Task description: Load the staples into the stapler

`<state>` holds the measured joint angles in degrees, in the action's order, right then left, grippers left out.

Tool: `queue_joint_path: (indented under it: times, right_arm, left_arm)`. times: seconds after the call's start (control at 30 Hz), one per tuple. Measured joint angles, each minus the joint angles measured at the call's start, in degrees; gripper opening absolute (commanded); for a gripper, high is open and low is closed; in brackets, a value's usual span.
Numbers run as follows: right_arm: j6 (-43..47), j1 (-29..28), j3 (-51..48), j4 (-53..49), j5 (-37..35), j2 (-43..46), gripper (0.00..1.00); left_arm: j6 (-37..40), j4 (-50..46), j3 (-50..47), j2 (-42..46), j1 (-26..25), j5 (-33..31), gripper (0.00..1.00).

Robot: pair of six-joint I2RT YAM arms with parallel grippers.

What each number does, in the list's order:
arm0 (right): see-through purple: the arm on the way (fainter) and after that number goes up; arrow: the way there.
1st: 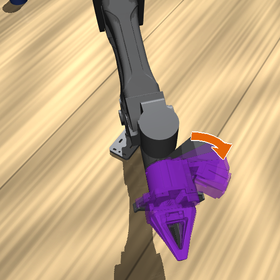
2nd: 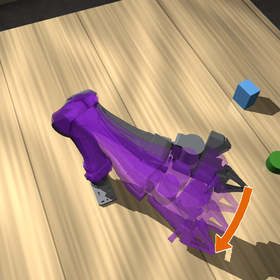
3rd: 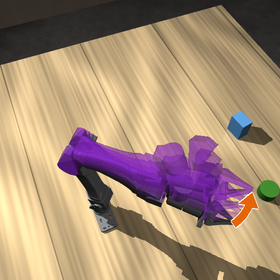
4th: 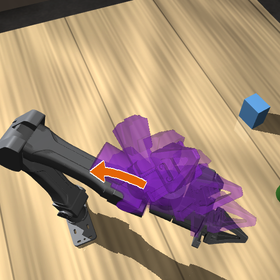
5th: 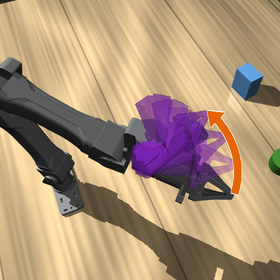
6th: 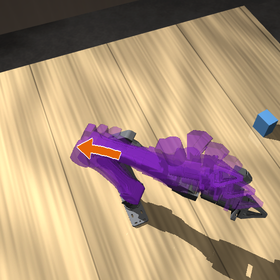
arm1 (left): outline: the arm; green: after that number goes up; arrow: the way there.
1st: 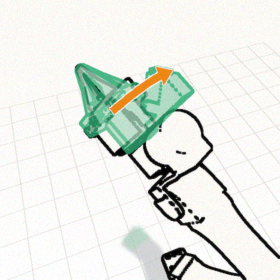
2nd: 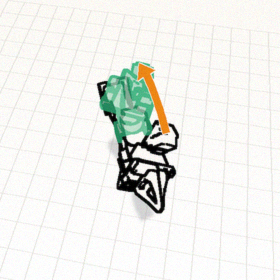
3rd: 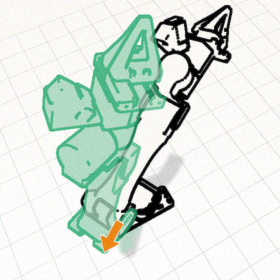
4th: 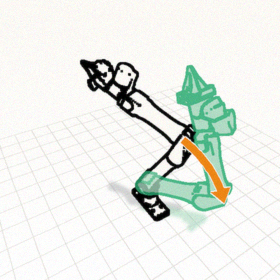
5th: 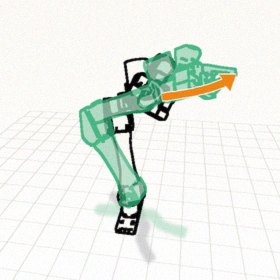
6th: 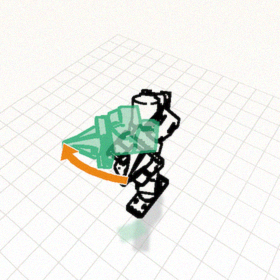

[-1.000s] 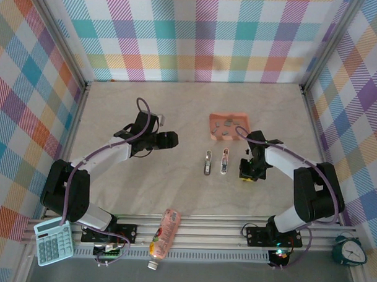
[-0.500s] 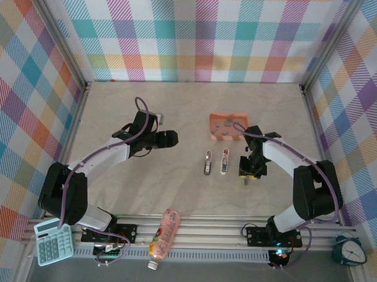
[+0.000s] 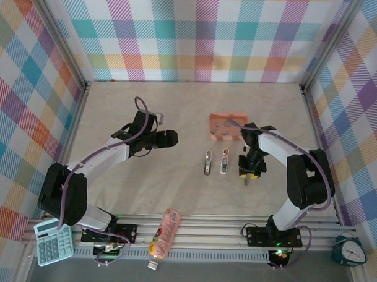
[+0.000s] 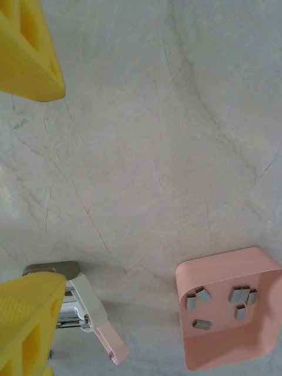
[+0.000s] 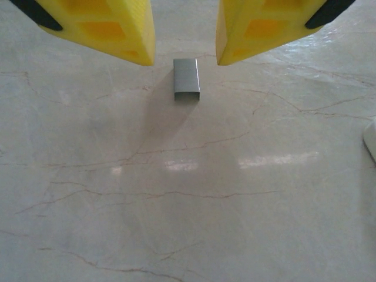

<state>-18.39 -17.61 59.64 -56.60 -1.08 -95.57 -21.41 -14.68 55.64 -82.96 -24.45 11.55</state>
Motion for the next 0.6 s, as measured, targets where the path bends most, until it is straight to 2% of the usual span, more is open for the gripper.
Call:
queue_joint_path:
  times: [0.6]
  right_arm:
    - [1.2, 0.0, -0.3, 3.1, 1.2, -4.0, 0.3]
  left_arm:
    - [0.0, 0.0, 0.0, -0.7, 0.0, 0.9, 0.76]
